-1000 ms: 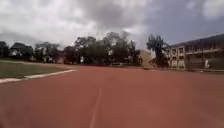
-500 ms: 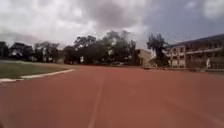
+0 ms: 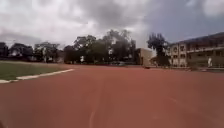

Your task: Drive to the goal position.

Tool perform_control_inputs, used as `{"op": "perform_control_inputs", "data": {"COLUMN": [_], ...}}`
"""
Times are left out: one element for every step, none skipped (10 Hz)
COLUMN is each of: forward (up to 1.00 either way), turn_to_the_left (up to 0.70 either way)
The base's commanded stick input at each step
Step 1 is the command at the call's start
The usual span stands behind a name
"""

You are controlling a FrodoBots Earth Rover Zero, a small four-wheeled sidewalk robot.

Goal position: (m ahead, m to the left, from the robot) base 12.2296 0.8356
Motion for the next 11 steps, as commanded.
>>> {"op": "perform_control_inputs", "data": {"forward": [0.6, 0.6, 0.6, 0.6, 0.6, 0.6, 0.6, 0.6, 0.6, 0.6, 0.6], "turn_to_the_left": [0.0, 0.0, 0.0, 0.0, 0.0, 0.0, 0.0, 0.0, 0.0, 0.0, 0.0]}}
